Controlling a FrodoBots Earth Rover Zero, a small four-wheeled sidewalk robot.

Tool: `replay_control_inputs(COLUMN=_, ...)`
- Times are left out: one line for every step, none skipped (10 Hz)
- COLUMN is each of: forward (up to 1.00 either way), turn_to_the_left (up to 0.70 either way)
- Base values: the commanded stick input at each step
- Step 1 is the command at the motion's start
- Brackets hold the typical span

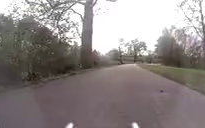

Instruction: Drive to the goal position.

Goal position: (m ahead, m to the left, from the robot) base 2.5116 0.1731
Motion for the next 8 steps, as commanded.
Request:
replay_control_inputs(forward=0.98, turn_to_the_left=0.00)
replay_control_inputs(forward=0.78, turn_to_the_left=0.00)
replay_control_inputs(forward=0.59, turn_to_the_left=0.00)
replay_control_inputs(forward=0.39, turn_to_the_left=0.00)
replay_control_inputs(forward=0.19, turn_to_the_left=0.00)
replay_control_inputs(forward=0.00, turn_to_the_left=0.00)
replay_control_inputs(forward=0.00, turn_to_the_left=0.00)
replay_control_inputs(forward=0.00, turn_to_the_left=0.00)
